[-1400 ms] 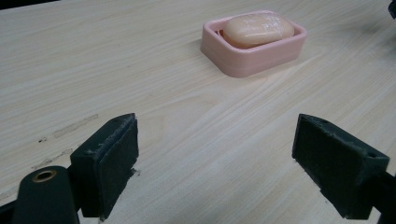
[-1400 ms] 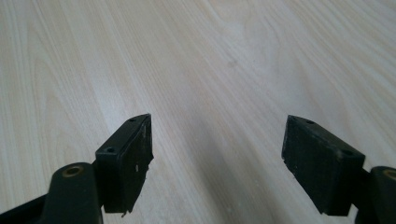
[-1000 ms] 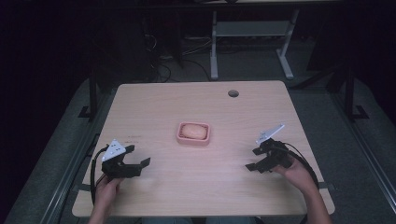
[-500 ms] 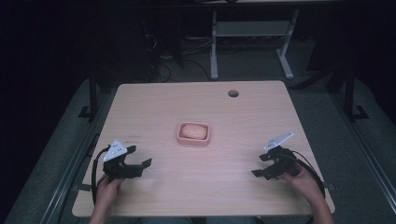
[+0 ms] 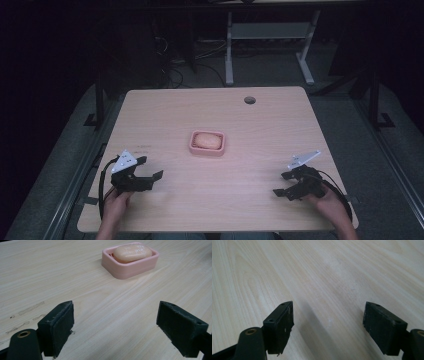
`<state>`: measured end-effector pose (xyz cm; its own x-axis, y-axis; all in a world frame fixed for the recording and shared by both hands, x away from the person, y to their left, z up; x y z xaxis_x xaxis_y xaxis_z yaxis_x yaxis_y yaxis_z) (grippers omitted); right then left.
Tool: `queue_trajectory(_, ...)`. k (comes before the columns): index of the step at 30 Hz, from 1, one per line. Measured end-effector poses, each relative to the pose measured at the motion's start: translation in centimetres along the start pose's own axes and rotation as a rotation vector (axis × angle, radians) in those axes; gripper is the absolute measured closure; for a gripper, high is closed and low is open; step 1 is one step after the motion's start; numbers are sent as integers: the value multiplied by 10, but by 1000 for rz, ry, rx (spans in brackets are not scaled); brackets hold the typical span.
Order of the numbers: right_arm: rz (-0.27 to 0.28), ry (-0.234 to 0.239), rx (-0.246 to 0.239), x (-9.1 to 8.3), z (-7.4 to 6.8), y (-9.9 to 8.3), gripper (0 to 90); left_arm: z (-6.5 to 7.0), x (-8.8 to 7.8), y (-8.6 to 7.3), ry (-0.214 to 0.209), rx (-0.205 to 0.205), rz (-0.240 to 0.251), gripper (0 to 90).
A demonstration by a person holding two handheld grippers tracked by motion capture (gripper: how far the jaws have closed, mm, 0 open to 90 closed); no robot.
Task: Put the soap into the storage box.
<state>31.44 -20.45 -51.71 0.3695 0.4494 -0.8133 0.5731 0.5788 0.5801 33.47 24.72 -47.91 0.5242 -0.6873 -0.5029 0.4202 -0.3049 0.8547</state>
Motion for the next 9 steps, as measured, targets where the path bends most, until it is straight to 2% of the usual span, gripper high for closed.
queue_trajectory(1,9,-1,-9,0,0,-1,241,0,0,0,-1,-1,2,143)
queue_trajectory(9,48,-19,10,-9,-5,-6,241,2,1,0,-5,7,-7,143)
Point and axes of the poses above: each handheld gripper's, and its own axes: x roughly forward along the jaws, y roughly out of its top, z roughly to its right, the point moved 7 cm from there along x, roughly forward along the jaws, and after that the axes turned 10 degrees about -y, right-handed, at the moved point
